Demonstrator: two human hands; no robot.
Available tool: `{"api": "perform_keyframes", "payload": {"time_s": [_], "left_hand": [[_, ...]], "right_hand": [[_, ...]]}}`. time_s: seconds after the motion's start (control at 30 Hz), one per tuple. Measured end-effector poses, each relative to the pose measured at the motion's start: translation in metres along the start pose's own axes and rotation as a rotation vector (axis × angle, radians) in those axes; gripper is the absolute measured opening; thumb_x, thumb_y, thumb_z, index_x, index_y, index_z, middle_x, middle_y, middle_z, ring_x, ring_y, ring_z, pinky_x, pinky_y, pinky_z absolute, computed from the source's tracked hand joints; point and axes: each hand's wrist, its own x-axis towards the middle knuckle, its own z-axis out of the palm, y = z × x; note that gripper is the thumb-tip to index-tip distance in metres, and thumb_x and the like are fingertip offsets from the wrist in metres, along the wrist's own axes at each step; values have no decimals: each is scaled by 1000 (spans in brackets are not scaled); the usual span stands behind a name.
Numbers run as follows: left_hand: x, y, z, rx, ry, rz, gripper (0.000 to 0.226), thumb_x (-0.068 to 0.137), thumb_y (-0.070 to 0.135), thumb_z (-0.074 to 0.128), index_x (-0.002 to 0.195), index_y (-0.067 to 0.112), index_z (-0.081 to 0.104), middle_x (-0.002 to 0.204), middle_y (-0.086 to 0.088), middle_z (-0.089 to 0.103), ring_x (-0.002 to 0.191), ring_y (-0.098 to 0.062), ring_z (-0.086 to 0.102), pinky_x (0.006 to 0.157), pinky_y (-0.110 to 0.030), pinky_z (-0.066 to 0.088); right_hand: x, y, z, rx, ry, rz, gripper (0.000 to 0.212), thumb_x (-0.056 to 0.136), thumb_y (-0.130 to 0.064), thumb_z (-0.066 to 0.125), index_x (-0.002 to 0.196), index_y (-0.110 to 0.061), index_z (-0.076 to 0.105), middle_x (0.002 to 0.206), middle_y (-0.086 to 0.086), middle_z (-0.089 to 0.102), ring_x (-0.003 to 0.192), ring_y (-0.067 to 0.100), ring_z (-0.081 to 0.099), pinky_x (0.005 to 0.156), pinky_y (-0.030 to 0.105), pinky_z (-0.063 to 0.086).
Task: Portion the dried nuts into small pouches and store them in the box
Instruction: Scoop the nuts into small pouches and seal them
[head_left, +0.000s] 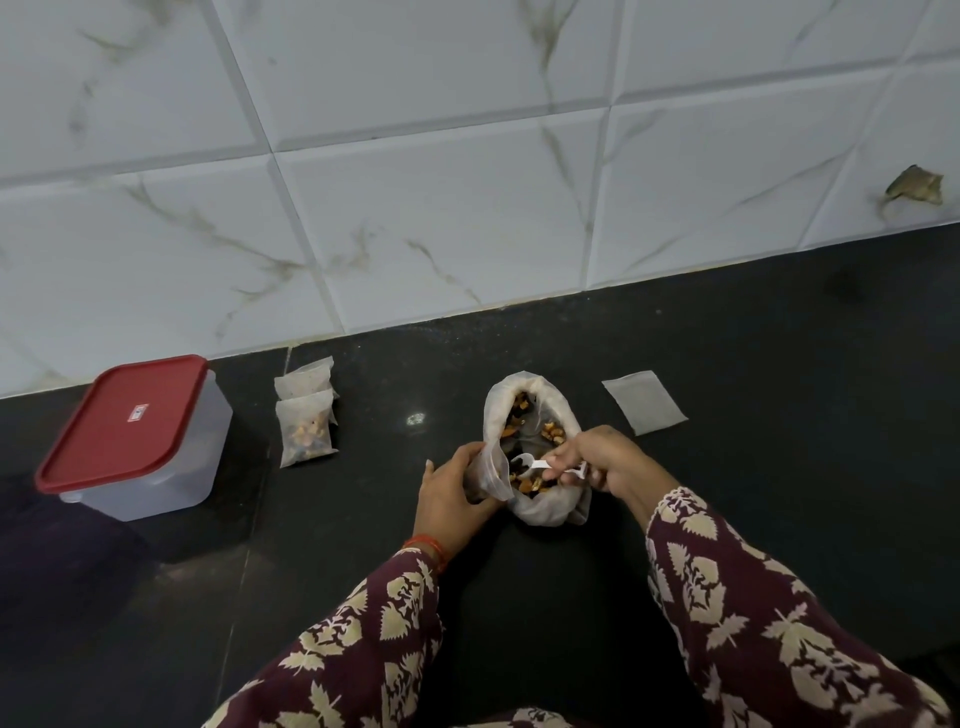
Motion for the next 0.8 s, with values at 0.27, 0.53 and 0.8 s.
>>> {"api": "perform_keyframes", "payload": {"time_s": [0.27,0.53,0.8], "left_hand": [[1,1,-2,-38,-14,-15,61,72,35,79,124,33,48,107,20,60,104,2,53,118,-47,11],[0,3,-5,-132,-23,-20,55,70,41,80,112,47,46,99,30,58,98,20,45,112,-51,27],[0,8,-9,-234,-24,-54,60,64,53,78,117,40,51,105,28,60,105,7,54,108,-49,35]], "right_hand": [[12,12,5,165,-2,8,10,85,-2,63,85,-9,71,74,5,73,46,4,55,30,12,27],[12,19,3,277,-1,-11,9,86,-4,63,90,-8,70,78,6,73,50,5,57,30,11,28],[-10,15,-3,299,65,-152,14,84,-2,63,86,-14,71,83,5,73,57,6,58,38,11,30]]}}
